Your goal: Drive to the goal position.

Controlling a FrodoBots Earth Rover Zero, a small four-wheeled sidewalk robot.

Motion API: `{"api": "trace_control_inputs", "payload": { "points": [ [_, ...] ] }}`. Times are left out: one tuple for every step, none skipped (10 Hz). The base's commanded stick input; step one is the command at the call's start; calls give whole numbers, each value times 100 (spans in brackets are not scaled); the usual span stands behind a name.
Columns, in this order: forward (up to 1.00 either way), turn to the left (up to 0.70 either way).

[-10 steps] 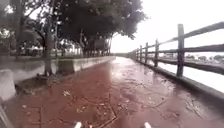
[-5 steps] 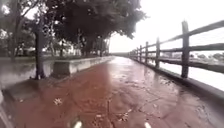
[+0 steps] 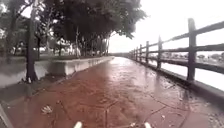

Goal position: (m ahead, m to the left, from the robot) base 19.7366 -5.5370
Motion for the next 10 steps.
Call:
{"api": "trace_control_inputs", "payload": {
  "points": [
    [50, 0],
    [50, 0],
    [50, 0],
    [50, 0],
    [50, 0],
    [50, 0],
    [50, 0],
    [50, 0],
    [50, 0],
    [50, 0]
  ]
}}
